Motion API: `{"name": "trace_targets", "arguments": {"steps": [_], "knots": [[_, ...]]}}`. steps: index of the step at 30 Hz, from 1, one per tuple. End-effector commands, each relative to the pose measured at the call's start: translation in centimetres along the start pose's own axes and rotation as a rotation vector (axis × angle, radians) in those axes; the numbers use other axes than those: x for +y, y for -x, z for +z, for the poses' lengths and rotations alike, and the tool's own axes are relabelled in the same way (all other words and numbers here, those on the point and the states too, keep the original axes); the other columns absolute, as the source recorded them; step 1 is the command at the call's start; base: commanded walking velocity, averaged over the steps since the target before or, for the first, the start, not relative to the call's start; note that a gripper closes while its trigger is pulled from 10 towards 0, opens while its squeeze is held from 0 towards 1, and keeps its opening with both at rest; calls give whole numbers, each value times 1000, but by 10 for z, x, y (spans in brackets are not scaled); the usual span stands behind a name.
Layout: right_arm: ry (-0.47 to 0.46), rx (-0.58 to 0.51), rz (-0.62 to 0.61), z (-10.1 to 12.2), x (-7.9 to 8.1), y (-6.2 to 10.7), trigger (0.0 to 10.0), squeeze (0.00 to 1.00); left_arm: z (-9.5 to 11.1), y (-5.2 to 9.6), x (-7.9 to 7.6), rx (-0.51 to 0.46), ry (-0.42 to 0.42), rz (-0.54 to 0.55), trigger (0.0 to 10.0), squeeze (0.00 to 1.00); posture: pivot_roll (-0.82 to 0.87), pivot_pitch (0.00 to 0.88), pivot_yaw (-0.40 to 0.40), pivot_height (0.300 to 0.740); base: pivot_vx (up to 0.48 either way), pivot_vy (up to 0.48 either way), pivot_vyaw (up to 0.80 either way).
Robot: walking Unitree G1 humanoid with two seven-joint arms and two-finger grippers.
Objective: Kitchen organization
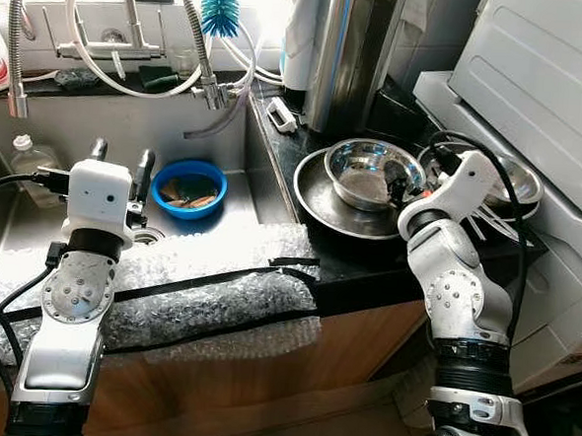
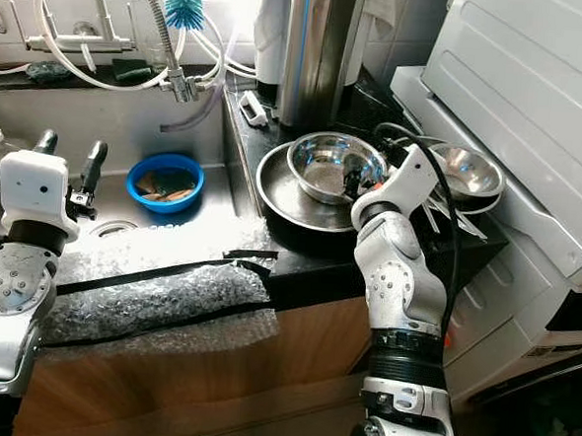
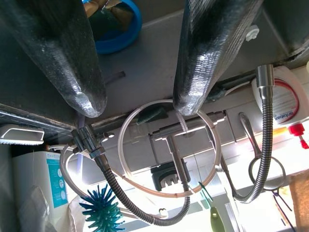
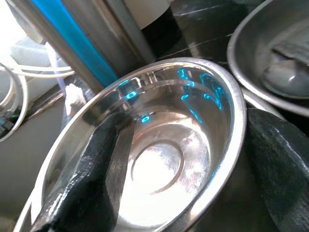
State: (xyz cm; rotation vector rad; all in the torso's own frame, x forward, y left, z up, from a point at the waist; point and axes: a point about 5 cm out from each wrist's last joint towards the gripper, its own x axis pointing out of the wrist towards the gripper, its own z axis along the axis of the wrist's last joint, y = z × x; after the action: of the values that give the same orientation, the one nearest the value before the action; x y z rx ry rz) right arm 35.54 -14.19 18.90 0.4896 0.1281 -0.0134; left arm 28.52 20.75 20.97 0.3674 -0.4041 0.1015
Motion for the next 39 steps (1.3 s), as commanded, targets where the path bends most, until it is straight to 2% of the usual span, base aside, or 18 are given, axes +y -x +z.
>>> {"name": "trace_targets", "arguments": {"steps": [1,7,20,24,28,36,37,38,39], "knots": [[4,7,24,0,3,1,10000,0,4,-3,-2,-22,-23,-6,10000,0,-58,0,-76,727,0,0,0],[10,13,39,-1,5,1,10000,0,4,-3,-3,-26,-24,-9,10000,0,-57,0,-77,727,0,0,0],[-3,22,-15,-2,1,-2,10000,0,4,-4,-4,-33,-35,-19,10000,0,-59,0,-77,727,0,0,0],[-39,29,-26,-3,1,-2,10000,0,4,-4,-4,-33,-39,-22,10000,0,-58,0,-77,727,0,0,0],[-137,59,-42,-5,0,-4,10000,0,4,-4,-3,-35,-46,-19,10000,0,-56,0,-78,727,0,0,0],[-177,58,-47,-2,1,-7,10000,0,3,-4,-3,-38,-52,-21,10000,0,-55,0,-79,727,0,0,0],[-184,59,-47,-1,2,-7,4196,0,3,-4,-3,-38,-52,-21,10000,0,-56,0,-78,727,0,0,0],[-195,58,-47,0,3,-8,0,0,3,-4,-3,-38,-52,-22,10000,0,-56,0,-78,727,0,0,0],[-198,57,-46,1,3,-9,0,0,3,-4,-3,-38,-52,-23,10000,0,-56,0,-77,727,0,0,0]]}}
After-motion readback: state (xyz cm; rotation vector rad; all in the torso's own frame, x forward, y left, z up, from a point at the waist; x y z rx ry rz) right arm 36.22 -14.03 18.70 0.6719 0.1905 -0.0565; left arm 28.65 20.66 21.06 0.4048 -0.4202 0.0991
